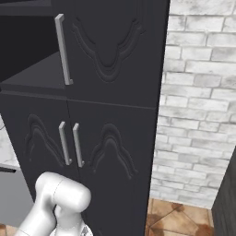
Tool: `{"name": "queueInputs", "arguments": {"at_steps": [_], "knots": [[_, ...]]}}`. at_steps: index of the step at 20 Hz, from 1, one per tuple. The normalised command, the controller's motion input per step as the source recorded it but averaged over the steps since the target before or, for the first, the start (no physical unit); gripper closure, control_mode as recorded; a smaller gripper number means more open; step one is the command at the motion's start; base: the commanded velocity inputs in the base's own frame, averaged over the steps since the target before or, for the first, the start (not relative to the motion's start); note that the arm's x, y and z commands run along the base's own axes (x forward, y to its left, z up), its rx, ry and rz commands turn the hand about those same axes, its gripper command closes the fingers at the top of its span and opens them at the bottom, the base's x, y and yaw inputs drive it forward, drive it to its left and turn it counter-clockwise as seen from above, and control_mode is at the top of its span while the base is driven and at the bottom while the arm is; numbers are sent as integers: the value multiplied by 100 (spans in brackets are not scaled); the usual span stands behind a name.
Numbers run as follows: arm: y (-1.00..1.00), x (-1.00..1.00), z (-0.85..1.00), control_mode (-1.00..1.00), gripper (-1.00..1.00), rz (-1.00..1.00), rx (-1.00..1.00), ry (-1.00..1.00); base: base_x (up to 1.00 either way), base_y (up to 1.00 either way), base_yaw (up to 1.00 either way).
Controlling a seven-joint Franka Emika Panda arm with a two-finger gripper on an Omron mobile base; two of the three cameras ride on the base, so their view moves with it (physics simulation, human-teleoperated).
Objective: Pick the avocado and bread from the counter and place them on the plate. Then pick the jam from the cabinet and place it next to the plate. Lastly close the cabinet door.
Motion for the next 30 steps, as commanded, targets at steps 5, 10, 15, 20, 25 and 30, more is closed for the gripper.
{"name": "queueInputs", "arguments": {"at_steps": [5,10,15,20,25,30], "knots": [[0,17,-12,-100,-100,0,1,-1,0,0,0],[0,36,-4,-100,-100,0,3,0,0,0,0],[0,28,-8,-100,-100,0,1,-2,0,0,0],[0,23,-12,-100,-100,0,0,-1,0,0,0],[1,23,-16,-100,-100,0,0,-3,0,0,0],[2,28,-16,-100,-100,0,0,-3,0,0,0]]}}
